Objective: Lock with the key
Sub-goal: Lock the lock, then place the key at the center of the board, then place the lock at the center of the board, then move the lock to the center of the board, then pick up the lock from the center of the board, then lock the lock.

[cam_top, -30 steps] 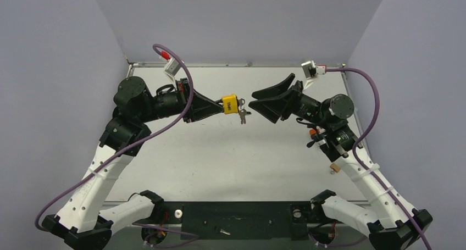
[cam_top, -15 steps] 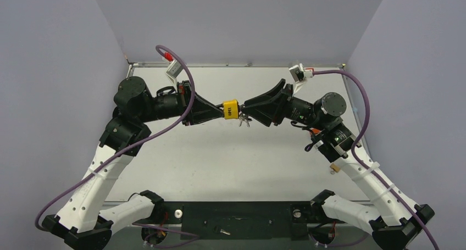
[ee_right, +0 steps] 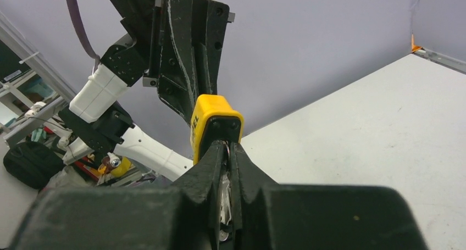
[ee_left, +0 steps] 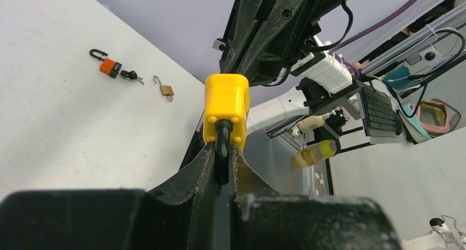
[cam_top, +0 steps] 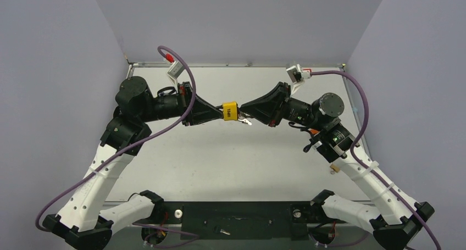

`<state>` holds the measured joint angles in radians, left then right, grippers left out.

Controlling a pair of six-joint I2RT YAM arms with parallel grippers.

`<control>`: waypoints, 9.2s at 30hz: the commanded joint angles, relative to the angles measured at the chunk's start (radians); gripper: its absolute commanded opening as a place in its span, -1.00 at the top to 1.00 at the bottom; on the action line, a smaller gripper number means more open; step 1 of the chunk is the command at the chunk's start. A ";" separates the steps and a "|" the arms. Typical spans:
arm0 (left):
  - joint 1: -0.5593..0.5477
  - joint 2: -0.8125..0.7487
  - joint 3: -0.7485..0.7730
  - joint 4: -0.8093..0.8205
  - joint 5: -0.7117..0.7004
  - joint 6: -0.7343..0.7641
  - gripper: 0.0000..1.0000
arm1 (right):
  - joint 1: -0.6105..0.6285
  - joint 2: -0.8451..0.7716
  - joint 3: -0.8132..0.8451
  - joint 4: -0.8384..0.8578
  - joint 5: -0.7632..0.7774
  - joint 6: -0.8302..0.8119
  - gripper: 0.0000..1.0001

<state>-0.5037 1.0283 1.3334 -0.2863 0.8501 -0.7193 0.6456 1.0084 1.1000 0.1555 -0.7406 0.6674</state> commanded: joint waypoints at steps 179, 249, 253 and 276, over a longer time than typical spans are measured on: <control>0.037 0.115 0.085 0.048 0.265 0.511 -0.03 | -0.051 -0.167 -0.192 -0.012 -0.020 0.564 1.00; -0.063 0.111 -0.084 0.308 0.393 0.193 0.66 | 0.204 -0.099 0.127 -0.445 0.079 0.142 1.00; -0.063 0.108 -0.087 0.289 0.394 0.206 0.82 | 0.204 -0.097 0.137 -0.469 0.088 0.124 1.00; -0.067 0.078 -0.104 0.246 0.407 0.216 1.00 | 0.205 -0.079 0.220 -0.607 0.127 0.010 1.00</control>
<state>-0.5640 1.1358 1.2327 -0.0547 1.2392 -0.5117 0.8459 0.9260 1.2556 -0.4873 -0.6529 0.7105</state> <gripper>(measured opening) 0.062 0.449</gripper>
